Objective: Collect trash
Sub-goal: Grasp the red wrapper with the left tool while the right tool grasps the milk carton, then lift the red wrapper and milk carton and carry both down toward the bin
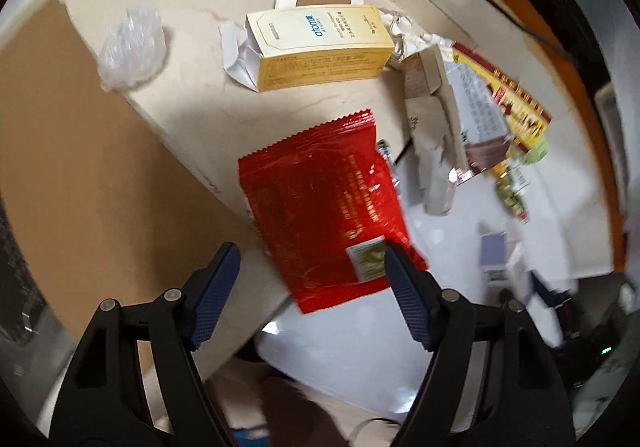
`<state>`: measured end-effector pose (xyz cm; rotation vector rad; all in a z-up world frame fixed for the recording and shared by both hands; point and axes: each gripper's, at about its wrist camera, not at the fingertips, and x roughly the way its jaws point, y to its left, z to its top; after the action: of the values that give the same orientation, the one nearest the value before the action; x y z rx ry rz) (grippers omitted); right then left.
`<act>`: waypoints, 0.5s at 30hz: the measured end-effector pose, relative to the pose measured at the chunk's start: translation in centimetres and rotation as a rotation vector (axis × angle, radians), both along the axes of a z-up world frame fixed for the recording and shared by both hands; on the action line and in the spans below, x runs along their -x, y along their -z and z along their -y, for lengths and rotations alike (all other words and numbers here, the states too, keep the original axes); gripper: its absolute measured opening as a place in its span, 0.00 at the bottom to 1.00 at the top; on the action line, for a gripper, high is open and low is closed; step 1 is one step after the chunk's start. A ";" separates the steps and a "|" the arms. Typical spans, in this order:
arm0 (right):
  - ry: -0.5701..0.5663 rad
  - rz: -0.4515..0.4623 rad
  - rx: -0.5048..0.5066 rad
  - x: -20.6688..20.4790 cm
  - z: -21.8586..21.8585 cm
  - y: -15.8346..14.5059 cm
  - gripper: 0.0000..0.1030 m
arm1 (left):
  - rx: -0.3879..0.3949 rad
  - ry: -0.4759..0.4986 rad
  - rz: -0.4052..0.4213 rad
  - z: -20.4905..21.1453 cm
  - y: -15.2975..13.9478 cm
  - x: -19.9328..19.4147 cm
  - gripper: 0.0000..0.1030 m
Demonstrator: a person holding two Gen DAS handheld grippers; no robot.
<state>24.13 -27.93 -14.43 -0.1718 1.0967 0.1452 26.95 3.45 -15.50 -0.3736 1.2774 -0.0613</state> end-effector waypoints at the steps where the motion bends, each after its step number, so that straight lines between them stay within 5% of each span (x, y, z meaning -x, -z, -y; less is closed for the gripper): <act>1: 0.001 -0.001 -0.007 0.0 0.0 0.1 0.53 | 0.017 -0.012 -0.006 -0.1 0.1 -0.1 0.70; 12: -0.006 -0.010 -0.014 0.7 -0.9 1.8 0.60 | 0.047 -0.016 -0.043 1.7 1.8 -2.1 0.70; 13: -0.004 -0.011 -0.018 0.8 -0.9 1.7 0.58 | 0.046 -0.017 -0.037 1.9 1.8 -2.2 0.68; 15: -0.009 -0.014 -0.051 0.9 -0.8 1.6 0.37 | 0.063 -0.007 -0.018 2.2 1.5 -2.0 0.53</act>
<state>23.20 -27.08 -16.01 -0.1300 1.1053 0.1821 28.92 1.22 -17.00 -0.4330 1.2943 -0.0927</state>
